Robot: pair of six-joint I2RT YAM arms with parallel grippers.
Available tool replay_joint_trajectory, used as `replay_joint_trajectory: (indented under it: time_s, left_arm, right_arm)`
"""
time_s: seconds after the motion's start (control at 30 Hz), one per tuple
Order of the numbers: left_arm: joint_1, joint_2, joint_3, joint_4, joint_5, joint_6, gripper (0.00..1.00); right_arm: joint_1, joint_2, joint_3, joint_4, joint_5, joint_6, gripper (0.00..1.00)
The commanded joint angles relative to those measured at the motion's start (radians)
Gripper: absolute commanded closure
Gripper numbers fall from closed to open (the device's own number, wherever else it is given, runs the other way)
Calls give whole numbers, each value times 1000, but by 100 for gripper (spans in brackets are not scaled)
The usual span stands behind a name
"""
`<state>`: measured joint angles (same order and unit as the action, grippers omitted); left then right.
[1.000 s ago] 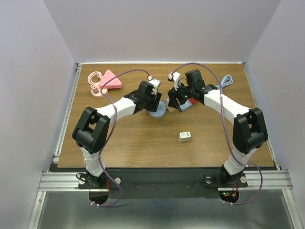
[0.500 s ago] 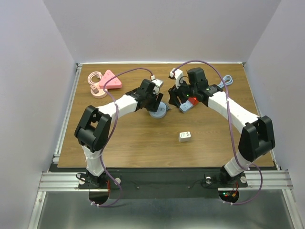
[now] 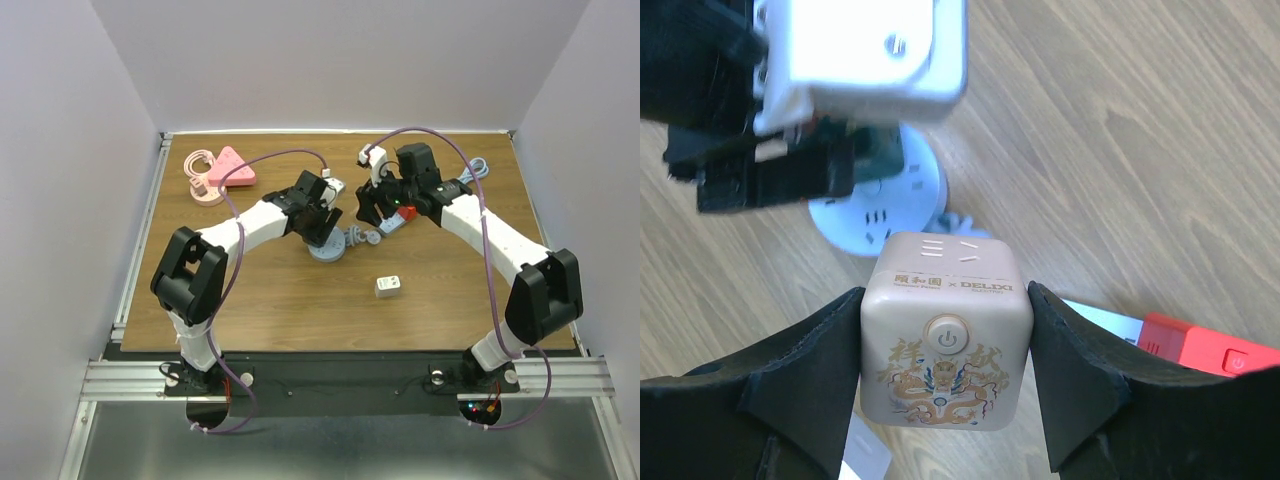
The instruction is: Insert the plug
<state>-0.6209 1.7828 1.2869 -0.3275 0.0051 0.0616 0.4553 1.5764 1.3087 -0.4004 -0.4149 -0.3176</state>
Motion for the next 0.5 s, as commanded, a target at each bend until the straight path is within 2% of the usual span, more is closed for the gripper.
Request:
replay_joint_trajectory:
  time_s: [0.0,0.2,0.3,0.37,0.4,0.47]
  left_arm:
    - [-54,-39,-29,-53,134,81,100]
    - [-60,-13,-21,-27,191,90,100]
    - [-65,-10,-18,-18,176,69,100]
    - [-63,-13,-24,-7,135,46,80]
    - [-62,-17,-24,-4,128,40,61]
    - [-60,-25,-31,16,131,26,38]
  right_arm:
    - [5,-49,-6,3,-28,8,100]
    - [28,-53,-19,-32,-27,18,100]
    - [42,-53,-25,-52,-18,18,100]
    - [43,-64,-35,-60,-10,22,100]
    - [43,-68,-40,-61,-6,25,99]
    - [43,-81,-49,-60,-1,31,100]
